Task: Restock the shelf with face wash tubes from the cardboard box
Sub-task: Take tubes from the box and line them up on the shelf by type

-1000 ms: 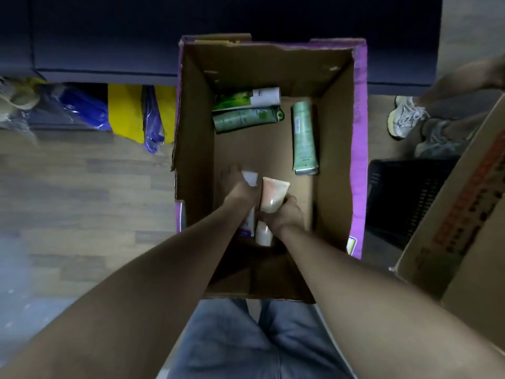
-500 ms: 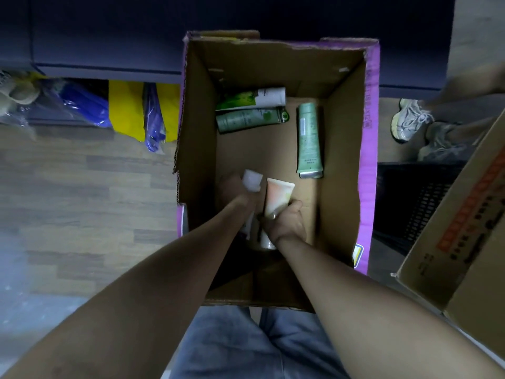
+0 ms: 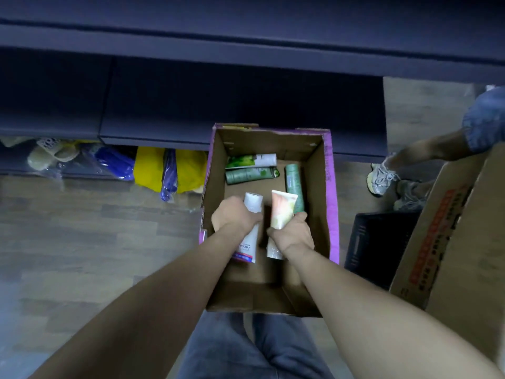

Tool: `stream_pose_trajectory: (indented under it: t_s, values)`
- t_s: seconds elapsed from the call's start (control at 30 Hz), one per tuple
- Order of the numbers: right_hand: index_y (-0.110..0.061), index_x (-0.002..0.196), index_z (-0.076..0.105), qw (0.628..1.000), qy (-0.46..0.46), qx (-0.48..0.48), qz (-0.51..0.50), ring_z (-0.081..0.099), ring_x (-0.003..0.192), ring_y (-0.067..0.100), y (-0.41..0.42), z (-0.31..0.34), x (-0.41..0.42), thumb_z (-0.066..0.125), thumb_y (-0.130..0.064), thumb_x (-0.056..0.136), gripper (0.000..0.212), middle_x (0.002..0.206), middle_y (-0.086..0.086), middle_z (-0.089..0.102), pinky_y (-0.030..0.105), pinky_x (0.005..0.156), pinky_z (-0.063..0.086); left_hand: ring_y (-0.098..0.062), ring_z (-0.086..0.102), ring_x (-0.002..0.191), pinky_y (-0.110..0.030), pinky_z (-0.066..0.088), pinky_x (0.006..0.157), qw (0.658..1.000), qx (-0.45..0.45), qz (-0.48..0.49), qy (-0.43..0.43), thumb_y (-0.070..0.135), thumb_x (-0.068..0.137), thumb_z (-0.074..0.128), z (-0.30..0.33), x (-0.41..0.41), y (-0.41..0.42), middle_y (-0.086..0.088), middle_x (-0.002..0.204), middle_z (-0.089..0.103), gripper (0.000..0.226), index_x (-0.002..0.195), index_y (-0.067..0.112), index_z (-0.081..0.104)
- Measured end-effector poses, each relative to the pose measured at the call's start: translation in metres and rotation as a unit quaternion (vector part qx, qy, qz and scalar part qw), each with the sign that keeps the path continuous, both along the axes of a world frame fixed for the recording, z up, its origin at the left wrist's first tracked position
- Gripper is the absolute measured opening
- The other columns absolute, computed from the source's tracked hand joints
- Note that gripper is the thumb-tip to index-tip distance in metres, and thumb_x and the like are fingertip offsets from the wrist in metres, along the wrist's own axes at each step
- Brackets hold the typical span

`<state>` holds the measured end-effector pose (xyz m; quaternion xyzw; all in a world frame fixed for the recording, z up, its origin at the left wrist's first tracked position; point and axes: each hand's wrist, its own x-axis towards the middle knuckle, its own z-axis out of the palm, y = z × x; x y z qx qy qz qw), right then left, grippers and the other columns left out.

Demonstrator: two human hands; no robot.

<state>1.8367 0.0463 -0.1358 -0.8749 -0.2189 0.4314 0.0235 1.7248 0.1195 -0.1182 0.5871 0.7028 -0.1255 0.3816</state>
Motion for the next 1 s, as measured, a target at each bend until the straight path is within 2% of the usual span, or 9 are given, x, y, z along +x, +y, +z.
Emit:
stream_pose_trajectory:
  t_s: [0.13, 0.2, 0.37, 0.47, 0.57, 0.67, 0.73, 0.9, 1.0]
  values:
    - [-0.011, 0.118, 0.036, 1.0, -0.012, 0.025, 0.005, 0.062, 0.107, 0.032, 0.002, 0.025, 0.006, 0.075, -0.032, 0.078, 0.06, 0.119, 0.01, 0.059, 0.033, 0.072, 0.043, -0.025, 0.072, 0.059, -0.025, 0.051, 0.051, 0.991, -0.031, 0.04, -0.121, 0.031, 0.082, 0.065, 0.024, -0.002, -0.001, -0.01, 0.075, 0.073, 0.023, 0.089, 0.011, 0.056]
    - [-0.011, 0.117, 0.037, 0.999, -0.02, 0.032, 0.006, 0.062, 0.107, 0.032, -0.001, 0.032, 0.009, 0.075, -0.033, 0.077, 0.06, 0.118, 0.01, 0.06, 0.033, 0.07, 0.042, -0.027, 0.072, 0.057, -0.022, 0.049, 0.04, 0.974, -0.057, 0.079, -0.206, 0.017, 0.089, 0.059, 0.032, -0.004, -0.003, -0.014, 0.086, 0.072, 0.013, 0.099, 0.011, 0.054]
    - [-0.01, 0.115, 0.037, 0.999, -0.037, 0.038, 0.01, 0.062, 0.104, 0.031, -0.008, 0.041, 0.013, 0.076, -0.033, 0.076, 0.059, 0.114, 0.009, 0.062, 0.033, 0.067, 0.042, -0.034, 0.066, 0.073, -0.034, 0.058, 0.052, 0.924, -0.106, 0.136, -0.341, -0.007, 0.091, 0.047, 0.035, -0.007, -0.013, -0.012, 0.095, 0.055, 0.048, 0.133, 0.016, 0.041]
    - [-0.01, 0.115, 0.037, 0.998, -0.034, 0.045, 0.003, 0.062, 0.104, 0.032, -0.013, 0.041, 0.014, 0.076, -0.032, 0.076, 0.059, 0.114, 0.011, 0.062, 0.034, 0.069, 0.044, -0.031, 0.065, 0.077, -0.038, 0.059, 0.064, 0.943, -0.083, 0.065, -0.315, -0.004, 0.083, 0.05, 0.025, -0.009, -0.018, -0.009, 0.096, 0.061, 0.057, 0.131, 0.026, 0.045]
    - [-0.01, 0.117, 0.037, 0.998, -0.033, 0.052, -0.001, 0.061, 0.107, 0.033, -0.016, 0.041, 0.016, 0.077, -0.031, 0.075, 0.062, 0.115, 0.011, 0.061, 0.034, 0.072, 0.045, -0.024, 0.062, 0.095, -0.038, 0.056, 0.087, 0.952, -0.09, 0.052, -0.289, 0.013, 0.075, 0.049, 0.025, -0.008, -0.024, -0.005, 0.118, 0.063, 0.046, 0.116, 0.029, 0.06]
    - [-0.01, 0.118, 0.037, 0.998, -0.035, 0.054, -0.001, 0.061, 0.107, 0.033, -0.018, 0.04, 0.016, 0.077, -0.031, 0.076, 0.061, 0.116, 0.011, 0.061, 0.034, 0.071, 0.044, -0.015, 0.055, 0.109, -0.028, 0.043, 0.097, 0.958, -0.106, 0.023, -0.264, 0.018, 0.09, 0.048, 0.024, -0.006, -0.033, 0.005, 0.127, 0.06, 0.029, 0.11, 0.021, 0.069]
    - [-0.01, 0.118, 0.038, 0.998, -0.038, 0.053, 0.003, 0.061, 0.106, 0.033, -0.02, 0.039, 0.015, 0.076, -0.031, 0.076, 0.061, 0.115, 0.012, 0.062, 0.036, 0.073, 0.047, -0.016, 0.055, 0.117, -0.026, 0.04, 0.098, 0.973, -0.039, -0.067, -0.217, 0.024, 0.096, 0.048, 0.016, -0.008, -0.04, 0.01, 0.129, 0.059, 0.026, 0.111, 0.021, 0.069]
    - [-0.01, 0.119, 0.038, 0.998, -0.032, 0.053, 0.012, 0.062, 0.105, 0.033, -0.024, 0.035, 0.012, 0.076, -0.03, 0.076, 0.061, 0.115, 0.011, 0.063, 0.037, 0.073, 0.049, -0.022, 0.057, 0.117, -0.017, 0.041, 0.088, 0.965, 0.081, -0.221, -0.114, 0.021, 0.096, 0.047, 0.005, -0.018, -0.052, 0.008, 0.135, 0.058, 0.044, 0.135, 0.038, 0.053]
    - [-0.009, 0.12, 0.039, 0.998, -0.028, 0.053, 0.014, 0.062, 0.105, 0.032, -0.025, 0.035, 0.013, 0.076, -0.029, 0.076, 0.061, 0.116, 0.011, 0.062, 0.038, 0.075, 0.05, -0.028, 0.059, 0.111, -0.024, 0.046, 0.083, 0.947, 0.079, -0.305, -0.057, 0.008, 0.091, 0.048, 0.007, -0.022, -0.051, 0.014, 0.159, 0.022, 0.076, 0.149, 0.049, 0.021]
